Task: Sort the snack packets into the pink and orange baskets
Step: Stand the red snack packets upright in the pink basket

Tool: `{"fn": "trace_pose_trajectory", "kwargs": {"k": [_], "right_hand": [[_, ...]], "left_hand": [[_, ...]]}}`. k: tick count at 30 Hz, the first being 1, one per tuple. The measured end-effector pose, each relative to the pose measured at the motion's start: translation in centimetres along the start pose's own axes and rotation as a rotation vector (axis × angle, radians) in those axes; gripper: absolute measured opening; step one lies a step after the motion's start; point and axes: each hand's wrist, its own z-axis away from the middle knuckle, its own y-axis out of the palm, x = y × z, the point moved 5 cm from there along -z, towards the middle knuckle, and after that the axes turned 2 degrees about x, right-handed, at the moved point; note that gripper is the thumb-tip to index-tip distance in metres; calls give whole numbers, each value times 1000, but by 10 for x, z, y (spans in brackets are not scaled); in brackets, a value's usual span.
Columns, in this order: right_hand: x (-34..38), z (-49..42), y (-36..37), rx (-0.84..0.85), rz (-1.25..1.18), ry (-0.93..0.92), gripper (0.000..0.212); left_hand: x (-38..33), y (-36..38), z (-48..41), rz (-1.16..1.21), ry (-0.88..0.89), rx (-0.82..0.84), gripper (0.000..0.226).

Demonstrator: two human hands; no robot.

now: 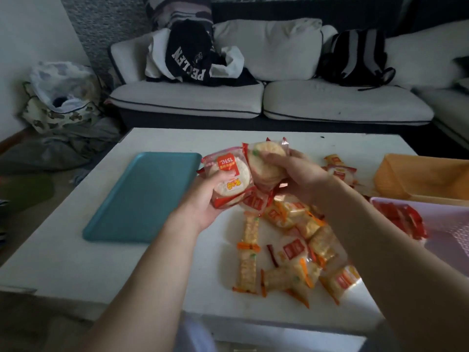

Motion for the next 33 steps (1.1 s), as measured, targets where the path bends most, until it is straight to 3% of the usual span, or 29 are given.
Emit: {"fn": "trace_pose_trajectory", "kwargs": {"k": [4, 9, 13, 15, 18, 21, 22, 24, 27, 28, 33], "right_hand": [[25, 65, -83, -159, -39, -67, 26], [23, 148, -211, -355, -139, -99, 46], [0, 191, -292, -473, -190, -88, 21], [-13, 199, -315, -475, -166, -53, 24], [-25, 201, -332, -445, 108, 19, 43], [-15, 196, -342, -581, 667, -7, 30], [-10, 196, -344, -658, 765, -37, 33], [-6, 195, -350, -750, 803, -87, 36], [-14, 184, -358, -687, 800, -111, 18], [-20, 180, -358, -641, 836, -91, 16], [-47, 167, -365, -489, 1161, 103, 30]], "left_hand": [[17, 93, 1, -43, -41, 121, 38], [63, 229, -2, -110, -90, 304, 46], [116, 304, -3, -218, -139, 341, 26], [138, 320, -7, -311, -152, 344, 27], [151, 326, -16, -781, -81, 338, 50], [142, 322, -21, -1071, -9, 260, 95], [136, 319, -23, -1078, 48, 215, 93], [125, 317, -29, -1103, 205, 126, 54], [128, 322, -39, -1222, 331, 101, 7], [135, 324, -43, -1257, 330, 132, 1], [167, 343, -58, -1450, 330, 356, 15]]}}
